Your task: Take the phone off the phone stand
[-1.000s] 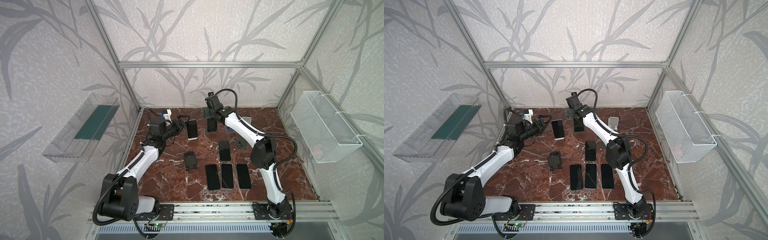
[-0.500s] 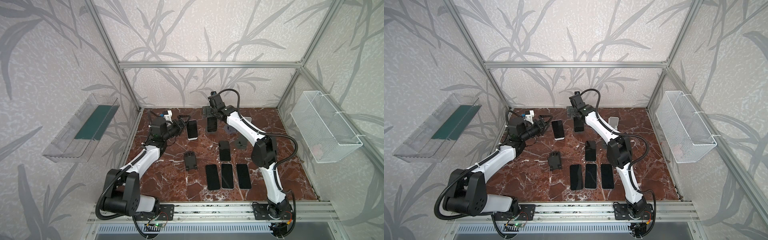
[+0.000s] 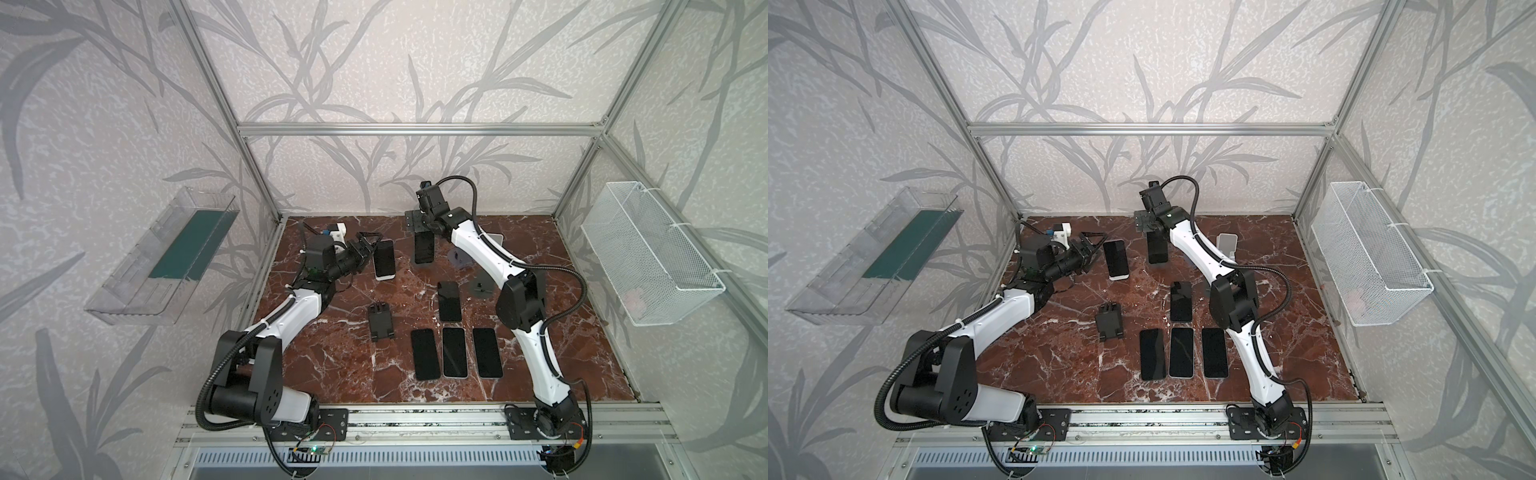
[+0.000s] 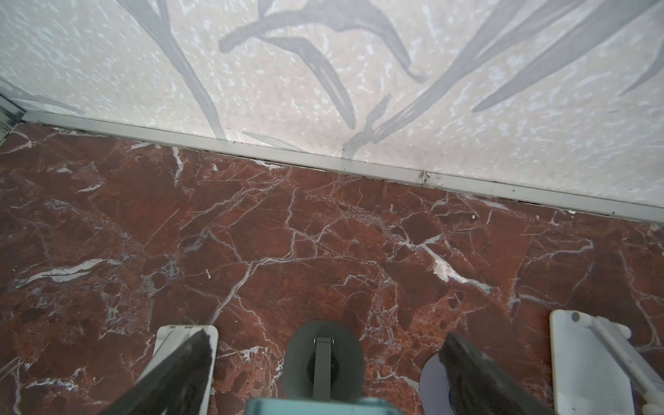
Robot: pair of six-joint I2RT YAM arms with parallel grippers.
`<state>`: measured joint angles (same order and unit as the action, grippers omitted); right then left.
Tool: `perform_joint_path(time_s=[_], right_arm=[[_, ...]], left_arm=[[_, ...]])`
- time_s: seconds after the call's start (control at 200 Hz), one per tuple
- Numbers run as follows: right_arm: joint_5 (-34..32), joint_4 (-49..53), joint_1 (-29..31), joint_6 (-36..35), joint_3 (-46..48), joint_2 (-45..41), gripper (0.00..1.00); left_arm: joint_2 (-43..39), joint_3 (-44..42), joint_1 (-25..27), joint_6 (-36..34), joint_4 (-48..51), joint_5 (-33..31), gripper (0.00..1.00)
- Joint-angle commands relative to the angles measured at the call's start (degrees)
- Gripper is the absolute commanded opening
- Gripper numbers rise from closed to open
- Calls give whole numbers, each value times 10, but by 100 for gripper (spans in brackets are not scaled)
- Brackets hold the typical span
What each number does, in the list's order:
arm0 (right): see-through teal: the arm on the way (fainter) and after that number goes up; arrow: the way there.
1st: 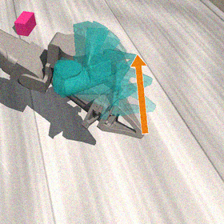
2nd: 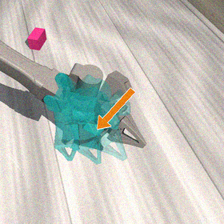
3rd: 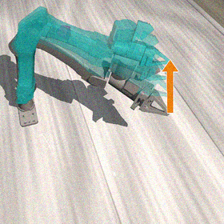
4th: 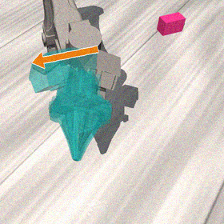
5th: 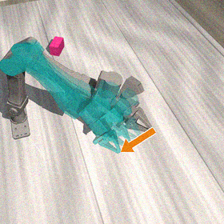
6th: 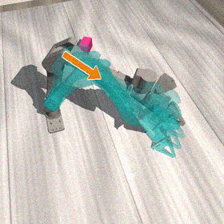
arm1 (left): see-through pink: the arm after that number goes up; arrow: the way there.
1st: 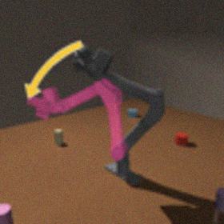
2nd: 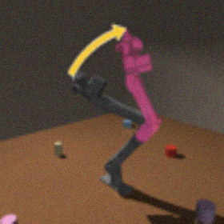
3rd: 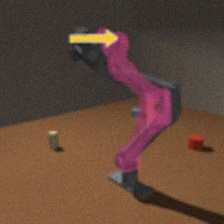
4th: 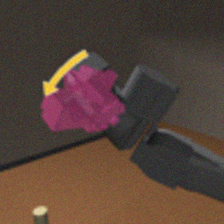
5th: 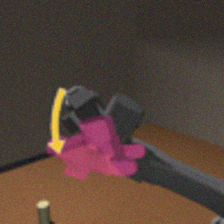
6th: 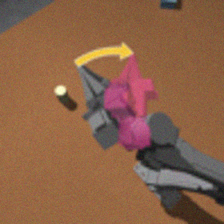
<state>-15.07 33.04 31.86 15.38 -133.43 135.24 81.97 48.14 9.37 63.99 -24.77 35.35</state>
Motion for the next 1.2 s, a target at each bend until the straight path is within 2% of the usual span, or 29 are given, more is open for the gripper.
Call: perform_joint_path(time_s=[0.0,0.205,0.255,0.505,0.91,1.195], right_arm=[[-5,21,-3,3,-26,20,99],[-1,40,-4,21,-45,39,99],[-2,40,-4,32,-41,39,100],[3,24,-4,48,-15,35,97],[16,-36,-5,71,68,-1,87],[16,-70,-4,66,113,-30,74]], left_arm=[[-14,6,-1,-6,-1,4,90],[-11,9,-1,-7,-1,11,90],[-13,11,-1,-13,2,11,99],[-25,13,-1,-27,15,4,99],[-17,13,-1,-21,9,10,99],[-16,13,-2,-18,6,12,99]])
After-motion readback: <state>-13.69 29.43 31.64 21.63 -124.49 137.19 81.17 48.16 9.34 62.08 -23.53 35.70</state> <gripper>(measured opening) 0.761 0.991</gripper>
